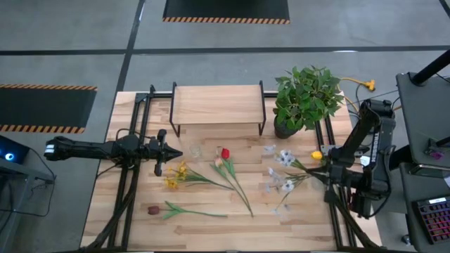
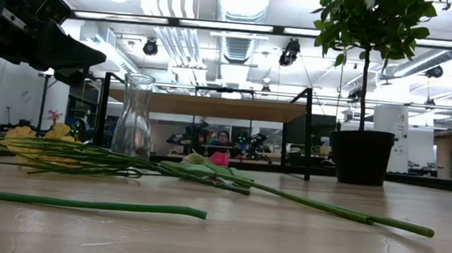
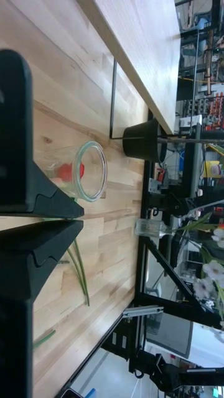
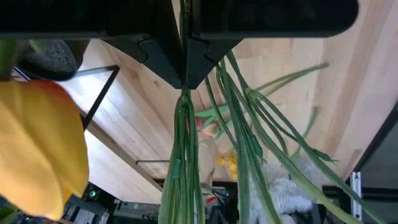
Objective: Pick and place flowers into a vace then onto a shelf
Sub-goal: Put the white flowers into the right transparent vase
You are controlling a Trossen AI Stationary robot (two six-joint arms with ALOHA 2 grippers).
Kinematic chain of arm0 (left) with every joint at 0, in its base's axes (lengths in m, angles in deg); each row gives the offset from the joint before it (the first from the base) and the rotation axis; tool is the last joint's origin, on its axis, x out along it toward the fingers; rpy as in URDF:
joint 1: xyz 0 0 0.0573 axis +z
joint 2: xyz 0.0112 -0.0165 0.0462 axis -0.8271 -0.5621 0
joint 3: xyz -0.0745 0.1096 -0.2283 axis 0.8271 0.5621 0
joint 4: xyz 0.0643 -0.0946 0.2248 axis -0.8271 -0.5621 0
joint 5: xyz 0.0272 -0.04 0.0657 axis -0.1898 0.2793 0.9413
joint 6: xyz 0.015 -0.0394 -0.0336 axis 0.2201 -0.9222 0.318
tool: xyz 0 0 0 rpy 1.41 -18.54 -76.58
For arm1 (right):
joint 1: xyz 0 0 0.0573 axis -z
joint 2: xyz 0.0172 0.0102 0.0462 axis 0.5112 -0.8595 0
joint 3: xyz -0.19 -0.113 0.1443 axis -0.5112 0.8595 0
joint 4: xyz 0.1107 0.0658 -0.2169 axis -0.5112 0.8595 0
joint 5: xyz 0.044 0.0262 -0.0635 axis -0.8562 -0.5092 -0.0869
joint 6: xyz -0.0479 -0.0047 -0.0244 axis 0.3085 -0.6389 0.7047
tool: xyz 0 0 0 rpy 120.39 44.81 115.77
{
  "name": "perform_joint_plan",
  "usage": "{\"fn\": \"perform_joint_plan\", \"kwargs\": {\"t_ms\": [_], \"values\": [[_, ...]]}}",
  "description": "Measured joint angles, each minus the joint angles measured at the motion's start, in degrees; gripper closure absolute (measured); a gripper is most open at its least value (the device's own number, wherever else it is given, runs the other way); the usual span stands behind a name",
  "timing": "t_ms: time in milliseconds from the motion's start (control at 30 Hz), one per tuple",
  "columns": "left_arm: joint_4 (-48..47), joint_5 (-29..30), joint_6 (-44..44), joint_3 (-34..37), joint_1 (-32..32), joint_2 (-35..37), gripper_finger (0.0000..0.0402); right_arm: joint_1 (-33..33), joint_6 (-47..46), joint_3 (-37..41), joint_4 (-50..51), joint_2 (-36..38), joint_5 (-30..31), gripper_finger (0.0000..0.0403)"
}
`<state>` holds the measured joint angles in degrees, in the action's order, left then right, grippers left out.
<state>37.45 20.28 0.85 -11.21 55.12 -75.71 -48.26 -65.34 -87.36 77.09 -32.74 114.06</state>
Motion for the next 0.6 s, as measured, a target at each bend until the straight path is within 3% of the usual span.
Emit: {"fn": "perform_joint_plan", "kwargs": {"t_ms": [600], "values": [[0.0,0.0,0.0,0.0,0.0,0.0,0.0402,0.0,-0.5,-0.3,-1.8,0.0,0.1,0.0394]]}}
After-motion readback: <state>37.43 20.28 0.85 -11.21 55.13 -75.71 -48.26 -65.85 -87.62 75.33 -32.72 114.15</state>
